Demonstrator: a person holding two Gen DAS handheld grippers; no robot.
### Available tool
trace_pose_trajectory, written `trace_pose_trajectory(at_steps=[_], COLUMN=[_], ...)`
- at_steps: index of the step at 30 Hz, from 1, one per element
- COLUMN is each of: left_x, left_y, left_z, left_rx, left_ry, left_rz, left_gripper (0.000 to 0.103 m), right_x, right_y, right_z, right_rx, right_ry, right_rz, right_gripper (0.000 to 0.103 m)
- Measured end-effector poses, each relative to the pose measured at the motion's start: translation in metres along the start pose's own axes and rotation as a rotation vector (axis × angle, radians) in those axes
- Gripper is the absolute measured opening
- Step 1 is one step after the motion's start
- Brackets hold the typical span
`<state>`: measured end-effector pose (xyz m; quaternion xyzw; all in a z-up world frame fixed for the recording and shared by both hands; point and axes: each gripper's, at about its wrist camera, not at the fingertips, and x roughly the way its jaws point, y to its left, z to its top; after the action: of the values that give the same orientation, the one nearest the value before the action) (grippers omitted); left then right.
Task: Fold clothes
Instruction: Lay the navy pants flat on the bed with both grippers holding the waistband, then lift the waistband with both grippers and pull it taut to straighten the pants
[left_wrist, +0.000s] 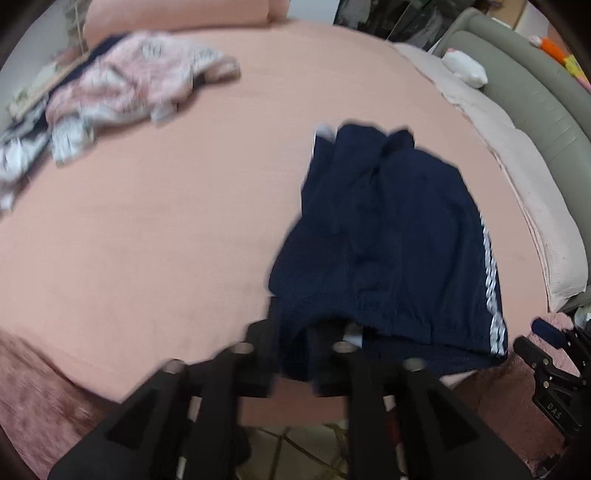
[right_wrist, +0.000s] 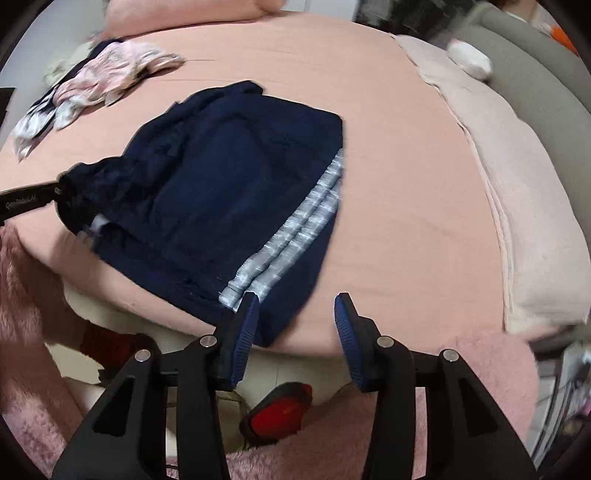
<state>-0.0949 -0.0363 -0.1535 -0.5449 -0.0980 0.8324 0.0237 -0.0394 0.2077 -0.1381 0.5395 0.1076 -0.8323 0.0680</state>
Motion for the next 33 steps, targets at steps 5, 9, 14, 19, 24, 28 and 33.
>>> trace_pose_trajectory(at_steps=[5, 9, 14, 19, 24, 28, 33], left_x=[0.006, 0.009, 0.013, 0.021, 0.006, -0.022, -0.019], left_y=[0.01, 0.018, 0.006, -0.008, -0.021, -0.019, -0.03], left_z=[-0.017, -0.023, -0.027, -0.026, -0.019, -0.004, -0.008], left_rx=[-0.093, -0.15, -0.125, -0.133, -0.03, 0.008, 0.085], left_ry=[0.02, 0.004, -0.019, 0.001, -0.069, -0.155, -0.148], left_rz=[-0.024, -0.048, -0.148, -0.302, -0.202, -0.159, -0.035], left_gripper=[0.049, 0.054, 0.054, 0.048, 0.004, 0.004, 0.015], right_x=[0.02, 0.051, 0.056, 0.051, 0.041, 0.026, 0.006], right_y=[0.048, 0.072, 0.059, 0.032, 0.004, -0.016, -0.033], right_z=[0.016, 0.021, 0.031, 0.026, 0.024, 0.025, 0.024], right_rx=[-0.159, -0.274, -0.175, -0.079, 0.043, 0.118, 0.197], right_ry=[-0.016, 0.008, -0.03, -0.067, -0.101, -0.144, -0.19], right_rz=[0.081, -0.031, -0.001, 0.022, 0.018, -0.01, -0.041], right_gripper=[0.044, 0.042, 0.021, 0.019, 0.015, 0.015, 0.016])
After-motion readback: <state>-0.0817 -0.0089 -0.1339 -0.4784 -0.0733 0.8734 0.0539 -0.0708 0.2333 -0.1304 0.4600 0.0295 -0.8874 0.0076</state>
